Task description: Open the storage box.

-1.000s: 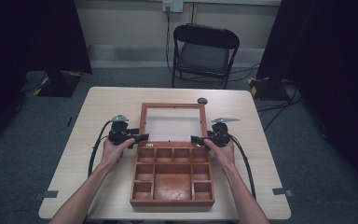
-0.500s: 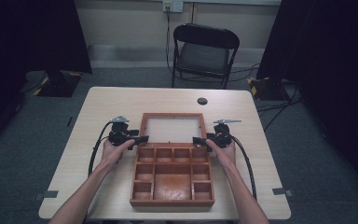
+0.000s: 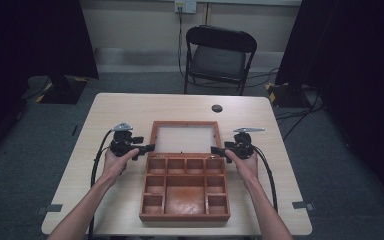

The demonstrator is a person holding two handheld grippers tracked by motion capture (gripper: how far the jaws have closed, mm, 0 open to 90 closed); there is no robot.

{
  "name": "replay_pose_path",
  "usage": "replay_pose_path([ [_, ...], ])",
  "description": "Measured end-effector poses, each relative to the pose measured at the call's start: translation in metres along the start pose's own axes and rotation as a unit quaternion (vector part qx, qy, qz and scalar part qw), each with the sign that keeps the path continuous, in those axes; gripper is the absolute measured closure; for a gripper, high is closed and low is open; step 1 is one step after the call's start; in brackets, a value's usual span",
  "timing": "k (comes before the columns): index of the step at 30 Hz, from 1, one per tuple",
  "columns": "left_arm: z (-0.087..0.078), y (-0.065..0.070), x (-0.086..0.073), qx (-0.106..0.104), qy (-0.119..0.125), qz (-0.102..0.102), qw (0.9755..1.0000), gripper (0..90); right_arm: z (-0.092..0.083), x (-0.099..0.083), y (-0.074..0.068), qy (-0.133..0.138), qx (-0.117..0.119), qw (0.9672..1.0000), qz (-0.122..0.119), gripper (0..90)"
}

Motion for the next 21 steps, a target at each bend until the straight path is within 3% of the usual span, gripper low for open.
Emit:
replay_pose_path([
  [10, -0.018, 0.004, -0.009, 0.013, -0.014, 0.016, 0.9997, 24.6, -0.034, -0.003, -0.011, 0.014, -0.011, 0.9996, -0.021, 14.9],
  [16, -0.031, 0.006, -0.019, 0.021, -0.011, 0.02, 0.9995, 22.4, -0.059, -0.014, -0.013, 0.02, -0.033, 0.9989, -0.026, 14.6],
  [21, -0.042, 0.004, -0.028, 0.037, -0.025, 0.024, 0.9987, 21.5, -0.082, -0.03, -0.015, 0.03, -0.033, 0.9987, -0.025, 14.6],
])
Point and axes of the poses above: each handheld gripper's, and its own axes: z roughly forward along the jaws, x roughly out of its top, y roughly to its right, the point moved 2 cm from there along z, roughly forward along the jaws, and after that the axes turned 1 degree about z, right-handed, at the moved point
